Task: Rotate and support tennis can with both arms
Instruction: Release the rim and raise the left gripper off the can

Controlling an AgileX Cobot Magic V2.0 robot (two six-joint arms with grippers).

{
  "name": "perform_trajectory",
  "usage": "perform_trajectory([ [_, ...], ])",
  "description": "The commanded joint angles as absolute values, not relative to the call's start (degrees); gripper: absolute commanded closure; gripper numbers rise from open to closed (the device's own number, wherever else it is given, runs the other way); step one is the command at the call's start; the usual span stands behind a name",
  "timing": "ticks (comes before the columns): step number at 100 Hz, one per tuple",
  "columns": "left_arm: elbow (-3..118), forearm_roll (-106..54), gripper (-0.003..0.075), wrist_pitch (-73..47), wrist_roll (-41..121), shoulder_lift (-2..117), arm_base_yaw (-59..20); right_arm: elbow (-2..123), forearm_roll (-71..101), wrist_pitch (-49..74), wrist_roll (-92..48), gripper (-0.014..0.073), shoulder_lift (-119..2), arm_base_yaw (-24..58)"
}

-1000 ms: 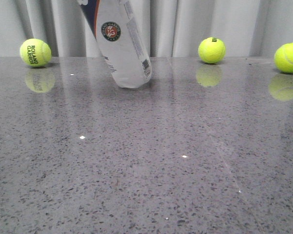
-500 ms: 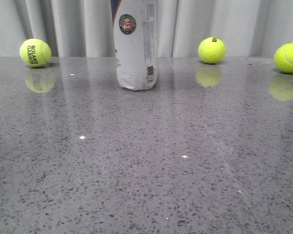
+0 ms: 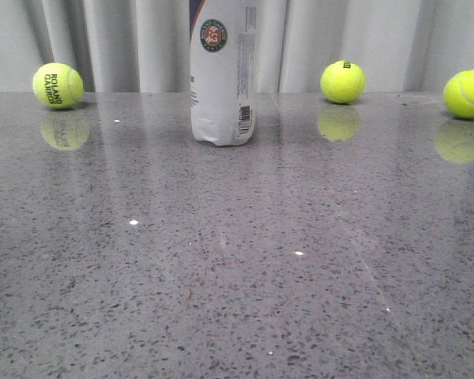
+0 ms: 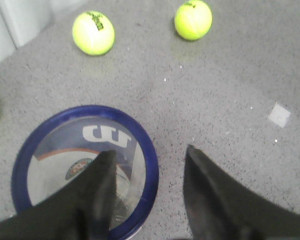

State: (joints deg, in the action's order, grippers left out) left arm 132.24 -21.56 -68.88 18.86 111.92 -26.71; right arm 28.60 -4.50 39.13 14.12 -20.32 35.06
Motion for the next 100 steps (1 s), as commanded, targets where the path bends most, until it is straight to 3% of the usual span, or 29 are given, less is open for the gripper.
perform_trajectory([
  [1,134.0,-24.2,0.0559,-64.5,18.6,106.4,-27.0,30.1,-5.5,35.0,14.0,0.0662,-20.7,35.1],
  [12,134.0,-24.2,0.0739,-63.8,18.6,104.6,-27.0,30.1,-5.5,35.0,14.0,0.0662,-20.7,35.1],
  [57,131.0,-25.0,0.0740,-64.9,17.3,98.1,-27.0,30.1,-5.5,35.0,14.0,0.0662,-20.7,35.1],
  [100,108.4,-24.1,0.0740,-58.6,17.3,81.5,-27.0,30.1,-5.5,35.0,14.0,0.0662,-20.7,35.1],
])
